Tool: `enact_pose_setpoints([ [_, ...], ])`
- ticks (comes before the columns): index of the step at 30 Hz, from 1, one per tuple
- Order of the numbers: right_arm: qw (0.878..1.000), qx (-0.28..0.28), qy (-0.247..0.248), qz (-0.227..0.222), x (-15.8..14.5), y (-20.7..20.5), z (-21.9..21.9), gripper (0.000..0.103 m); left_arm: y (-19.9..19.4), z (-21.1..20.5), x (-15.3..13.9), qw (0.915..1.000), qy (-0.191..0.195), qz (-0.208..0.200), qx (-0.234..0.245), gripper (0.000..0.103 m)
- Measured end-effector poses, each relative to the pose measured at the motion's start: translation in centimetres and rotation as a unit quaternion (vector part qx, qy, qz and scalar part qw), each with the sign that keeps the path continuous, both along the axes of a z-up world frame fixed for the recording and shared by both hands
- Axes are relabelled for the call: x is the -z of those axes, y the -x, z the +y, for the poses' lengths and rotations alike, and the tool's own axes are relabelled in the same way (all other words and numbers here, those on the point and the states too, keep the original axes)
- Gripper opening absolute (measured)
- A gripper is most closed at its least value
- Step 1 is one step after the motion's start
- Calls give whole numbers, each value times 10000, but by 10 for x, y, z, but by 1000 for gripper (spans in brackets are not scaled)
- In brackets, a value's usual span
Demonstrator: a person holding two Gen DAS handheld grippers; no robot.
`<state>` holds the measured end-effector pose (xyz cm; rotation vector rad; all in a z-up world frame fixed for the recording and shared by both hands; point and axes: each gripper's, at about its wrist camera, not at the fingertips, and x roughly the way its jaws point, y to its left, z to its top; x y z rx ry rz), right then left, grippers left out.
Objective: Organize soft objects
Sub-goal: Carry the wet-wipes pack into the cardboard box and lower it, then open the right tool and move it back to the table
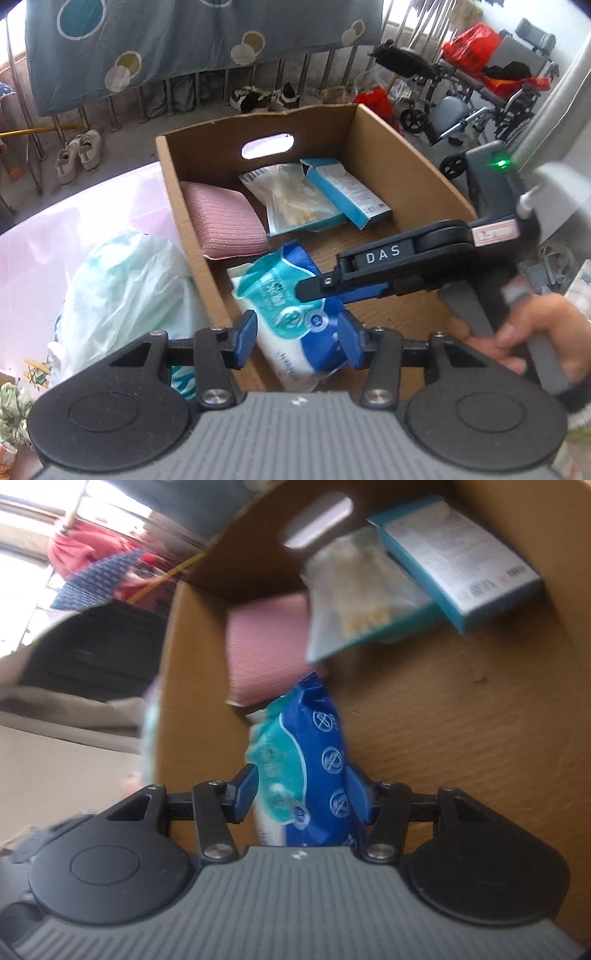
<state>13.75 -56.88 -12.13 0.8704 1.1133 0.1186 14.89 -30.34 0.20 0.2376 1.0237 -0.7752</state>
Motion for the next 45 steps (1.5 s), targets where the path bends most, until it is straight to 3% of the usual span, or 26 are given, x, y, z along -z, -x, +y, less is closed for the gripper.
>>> enact_pose_setpoints([
  [5,9992,-62,373,162,-16,5,1,52,7,41,-20,9995,274,-46,-169,48],
  [10,9953,-519,555,606,-12,-1,18,52,13,89,-31,9979,451,-78,-466,48],
  [12,9938,-613,629,682,-6,-6,27,45,16,110,-31,9969,476,-101,-620,48],
  [17,9953,-495,692,458,-5,-15,39,34,22,163,-27,9935,412,-168,-1052,48],
  [19,9946,-512,812,403,-7,-19,43,34,26,182,-21,9919,353,-155,-1214,48],
  [24,9949,-417,824,407,-11,-15,44,42,39,231,-9,9854,241,-284,-1660,49],
  [26,9942,-309,953,382,-17,-10,42,58,46,248,-7,9818,208,-411,-1842,50],
  [29,9949,-84,1002,128,-32,3,36,74,58,274,-8,9747,144,-670,-2126,51],
  [37,9918,390,1084,-560,-87,41,28,77,91,321,-8,9528,-63,-1414,-2686,52],
  [45,9877,-319,830,-1283,-144,49,92,77,111,340,-7,9334,-328,-2008,-2957,52],
])
